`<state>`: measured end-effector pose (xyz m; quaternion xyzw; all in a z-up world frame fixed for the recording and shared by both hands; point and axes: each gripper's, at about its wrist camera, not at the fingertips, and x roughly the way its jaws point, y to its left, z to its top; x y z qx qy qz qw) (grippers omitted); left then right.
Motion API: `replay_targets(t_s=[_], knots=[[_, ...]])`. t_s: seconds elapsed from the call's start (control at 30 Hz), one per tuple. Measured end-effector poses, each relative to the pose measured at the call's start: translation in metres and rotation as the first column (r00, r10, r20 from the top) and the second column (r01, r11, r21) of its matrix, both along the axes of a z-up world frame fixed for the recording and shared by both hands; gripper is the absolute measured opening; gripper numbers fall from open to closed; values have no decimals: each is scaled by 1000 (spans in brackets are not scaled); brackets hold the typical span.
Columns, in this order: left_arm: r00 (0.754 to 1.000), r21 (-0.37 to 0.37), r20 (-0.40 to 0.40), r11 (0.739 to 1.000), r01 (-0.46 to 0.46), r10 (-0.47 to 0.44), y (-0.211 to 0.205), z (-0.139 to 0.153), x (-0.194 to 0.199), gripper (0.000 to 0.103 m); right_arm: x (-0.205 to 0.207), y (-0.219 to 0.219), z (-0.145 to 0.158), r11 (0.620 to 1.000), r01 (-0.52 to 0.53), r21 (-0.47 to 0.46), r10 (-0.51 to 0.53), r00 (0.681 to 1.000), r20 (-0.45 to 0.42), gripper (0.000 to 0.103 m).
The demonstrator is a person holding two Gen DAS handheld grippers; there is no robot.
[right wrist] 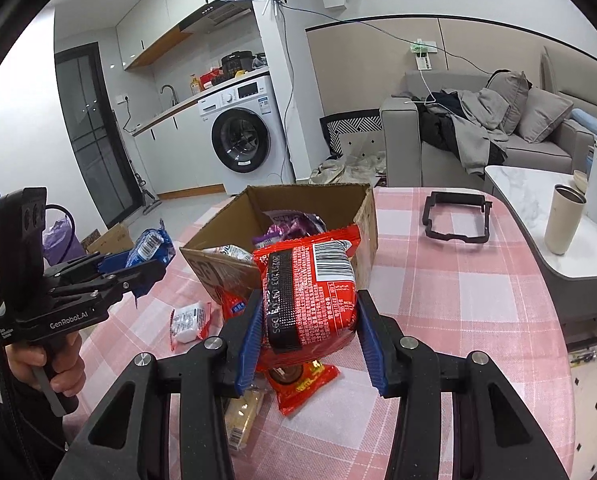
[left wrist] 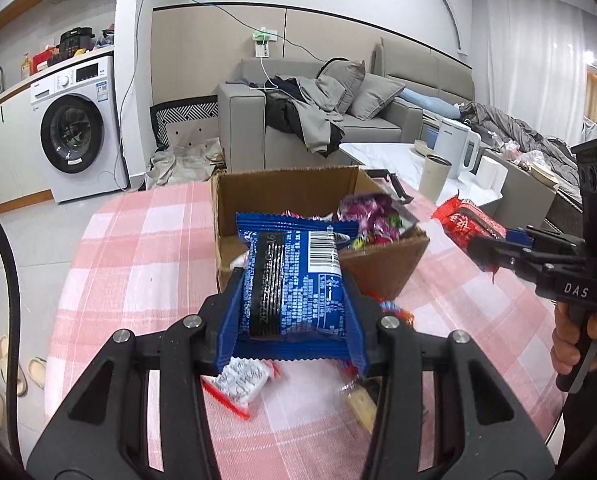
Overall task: Organize snacks
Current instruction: 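Lift the blue biscuit pack with the left tool while the right tool grasps the red snack bag, then lower both packs into the box and open both tools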
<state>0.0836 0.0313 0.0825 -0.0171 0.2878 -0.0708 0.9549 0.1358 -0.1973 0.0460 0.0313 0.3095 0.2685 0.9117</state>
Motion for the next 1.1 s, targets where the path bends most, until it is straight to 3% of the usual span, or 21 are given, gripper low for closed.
replay_targets(t_s=[0.53, 1.1], knots=[[999, 1, 13, 999, -36, 36, 4, 22, 56, 42, 31, 25, 28, 1000, -2, 27, 1, 999, 47, 45], [998, 10, -2, 998, -55, 55, 7, 15, 108, 42, 67, 35, 37, 998, 21, 64, -23, 999, 42, 45]])
